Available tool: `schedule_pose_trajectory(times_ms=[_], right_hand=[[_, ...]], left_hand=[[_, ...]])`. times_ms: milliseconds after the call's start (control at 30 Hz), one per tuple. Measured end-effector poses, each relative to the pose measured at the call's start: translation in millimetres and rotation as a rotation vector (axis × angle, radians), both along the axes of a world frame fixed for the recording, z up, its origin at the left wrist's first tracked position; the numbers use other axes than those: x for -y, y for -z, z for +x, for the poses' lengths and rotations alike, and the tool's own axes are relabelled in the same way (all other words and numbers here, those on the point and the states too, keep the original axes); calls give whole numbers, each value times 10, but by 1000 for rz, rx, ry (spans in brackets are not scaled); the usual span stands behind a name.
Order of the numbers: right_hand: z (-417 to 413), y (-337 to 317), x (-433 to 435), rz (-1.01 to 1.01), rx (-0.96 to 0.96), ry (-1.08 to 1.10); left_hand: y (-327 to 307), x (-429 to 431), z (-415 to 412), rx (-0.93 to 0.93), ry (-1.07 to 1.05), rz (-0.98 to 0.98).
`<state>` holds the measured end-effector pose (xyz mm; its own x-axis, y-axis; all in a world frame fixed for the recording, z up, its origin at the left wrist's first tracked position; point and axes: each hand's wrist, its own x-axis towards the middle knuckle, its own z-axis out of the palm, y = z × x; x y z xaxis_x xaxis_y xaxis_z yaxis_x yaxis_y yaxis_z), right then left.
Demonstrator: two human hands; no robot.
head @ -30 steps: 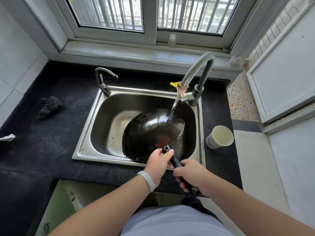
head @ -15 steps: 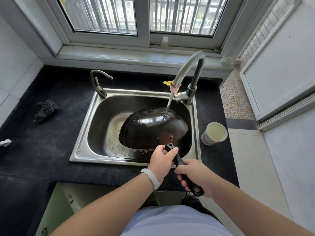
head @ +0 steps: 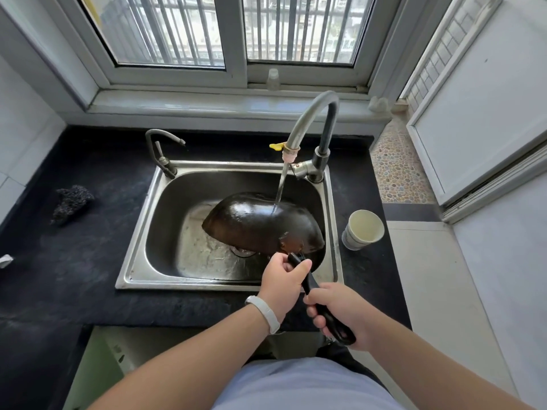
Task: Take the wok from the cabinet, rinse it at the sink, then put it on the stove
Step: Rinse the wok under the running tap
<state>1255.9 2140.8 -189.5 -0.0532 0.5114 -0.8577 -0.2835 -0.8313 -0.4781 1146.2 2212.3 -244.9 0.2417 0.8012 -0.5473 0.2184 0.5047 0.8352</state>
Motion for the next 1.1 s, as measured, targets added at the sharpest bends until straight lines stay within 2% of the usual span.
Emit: schedule_pose_trajectory(times_ms=[200,567,1100], right_hand=[[15,4,42,4,-42,12],[-63,7,92,134,240,-251],[-171,-72,33,169,315,-327]], left_hand=[[-23,37,12,-22,11,30],[-28,153,-135,62,-32,-1],[-152,111,-310,130,-25,-17]])
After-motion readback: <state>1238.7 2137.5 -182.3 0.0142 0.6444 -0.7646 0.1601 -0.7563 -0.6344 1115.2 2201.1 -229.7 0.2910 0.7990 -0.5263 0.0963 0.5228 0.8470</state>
